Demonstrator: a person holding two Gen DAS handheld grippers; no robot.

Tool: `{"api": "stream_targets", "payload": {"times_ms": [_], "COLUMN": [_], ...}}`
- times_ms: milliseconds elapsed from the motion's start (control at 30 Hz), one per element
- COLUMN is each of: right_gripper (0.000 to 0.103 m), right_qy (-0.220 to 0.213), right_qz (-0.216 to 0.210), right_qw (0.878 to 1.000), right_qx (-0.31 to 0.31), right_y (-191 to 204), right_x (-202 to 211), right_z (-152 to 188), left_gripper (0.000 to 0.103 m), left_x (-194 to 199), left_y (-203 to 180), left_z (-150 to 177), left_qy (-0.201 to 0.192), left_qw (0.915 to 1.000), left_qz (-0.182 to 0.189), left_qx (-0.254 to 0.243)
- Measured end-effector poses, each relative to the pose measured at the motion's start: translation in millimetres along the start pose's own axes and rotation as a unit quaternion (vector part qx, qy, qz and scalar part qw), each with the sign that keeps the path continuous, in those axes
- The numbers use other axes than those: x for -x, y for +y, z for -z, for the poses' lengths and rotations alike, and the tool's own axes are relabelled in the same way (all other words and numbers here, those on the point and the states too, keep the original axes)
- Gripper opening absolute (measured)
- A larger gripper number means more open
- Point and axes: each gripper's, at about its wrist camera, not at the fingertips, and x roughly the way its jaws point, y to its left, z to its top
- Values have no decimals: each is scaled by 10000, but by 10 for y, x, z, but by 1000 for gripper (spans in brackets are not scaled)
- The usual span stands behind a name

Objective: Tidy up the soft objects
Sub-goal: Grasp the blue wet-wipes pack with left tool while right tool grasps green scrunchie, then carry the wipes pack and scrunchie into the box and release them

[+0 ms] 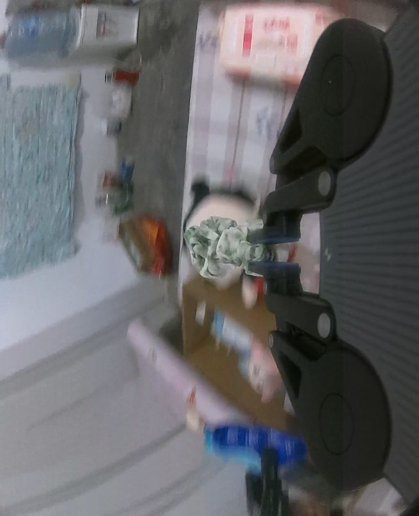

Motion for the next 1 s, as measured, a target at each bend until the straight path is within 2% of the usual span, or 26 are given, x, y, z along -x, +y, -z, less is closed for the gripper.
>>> {"api": "stream_targets", "payload": {"times_ms": [100,200,267,433,500,567,600,700,733,800,933,1000], "right_gripper": [9,10,10,10,10,10,10,10,10,10,10,11], "right_qy": [49,59,28,179,258,362,411,575,631,772,1260,1671], "right_qz": [-460,-637,-719,-978,-1018,-1048,-1058,-1071,-1087,-1154,-1402,-1669], "right_qw": [9989,9978,9972,9950,9945,9938,9935,9925,9919,9901,9812,9709], "right_qx": [67,178,204,21,21,39,56,130,163,209,423,397], "right_y": [329,637,786,1051,1125,1221,1283,1373,1418,1486,1753,1890], "right_x": [-70,-206,-294,-526,-624,-739,-816,-988,-1040,-1155,-1487,-1703], "right_z": [-66,-135,-158,-149,-145,-138,-134,-101,-92,-66,57,158], "left_gripper": [61,61,61,62,63,64,67,75,79,80,82,83], "left_x": [-406,-927,-1272,-1733,-1891,-2039,-2030,-1758,-1595,-1211,-489,-248], "left_y": [195,300,345,519,530,480,462,541,594,732,1002,1079], "left_z": [-25,21,18,122,164,201,214,217,210,210,240,264], "left_qy": [354,799,1058,1491,1468,1657,1630,1281,1144,826,243,37], "left_qw": [9993,9963,9939,9884,9888,9847,9847,9908,9926,9953,9943,9912], "left_qz": [-120,-263,-305,-283,-284,-479,-545,-430,-406,-398,-814,-1046], "left_qx": [16,-146,-62,-103,-35,-260,-291,-68,60,314,650,805]}}
